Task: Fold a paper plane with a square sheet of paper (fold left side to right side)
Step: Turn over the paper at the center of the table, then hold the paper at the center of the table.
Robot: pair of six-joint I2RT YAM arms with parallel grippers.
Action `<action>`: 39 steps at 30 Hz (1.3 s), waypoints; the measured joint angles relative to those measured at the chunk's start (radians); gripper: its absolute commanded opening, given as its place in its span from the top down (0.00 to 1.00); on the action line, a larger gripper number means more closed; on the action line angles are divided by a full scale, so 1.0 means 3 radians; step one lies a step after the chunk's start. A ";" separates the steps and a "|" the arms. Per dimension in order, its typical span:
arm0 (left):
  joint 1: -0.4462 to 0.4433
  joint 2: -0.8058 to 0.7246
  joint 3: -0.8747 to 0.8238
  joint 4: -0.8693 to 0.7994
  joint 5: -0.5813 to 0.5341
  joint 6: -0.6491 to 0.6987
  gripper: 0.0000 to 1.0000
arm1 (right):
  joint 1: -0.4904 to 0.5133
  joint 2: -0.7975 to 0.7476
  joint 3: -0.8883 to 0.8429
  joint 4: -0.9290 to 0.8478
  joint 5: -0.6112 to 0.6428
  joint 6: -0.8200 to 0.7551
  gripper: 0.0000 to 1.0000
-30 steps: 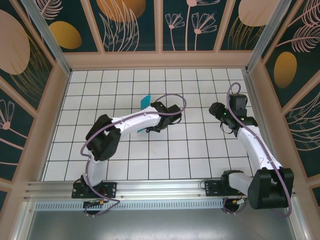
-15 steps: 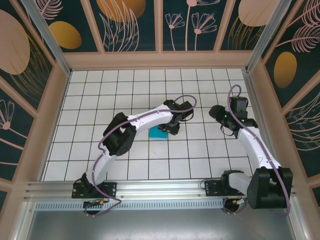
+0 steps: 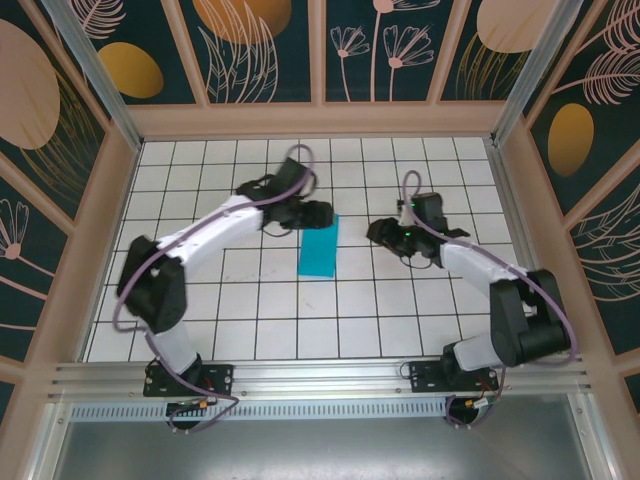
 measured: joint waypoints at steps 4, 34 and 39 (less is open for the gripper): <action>0.0389 -0.0375 -0.0711 0.0557 0.0267 -0.0161 0.28 | 0.0361 0.0528 0.0412 0.0135 0.0033 0.0066 0.51; 0.0551 0.0223 -0.1385 0.1709 0.1059 -0.0618 0.33 | 0.0601 0.1826 0.1504 0.0116 0.0367 -0.0183 0.52; 0.0548 0.0332 -0.1397 0.1813 0.1177 -0.0675 0.36 | 0.0601 0.1826 0.1504 0.0116 0.0367 -0.0184 0.52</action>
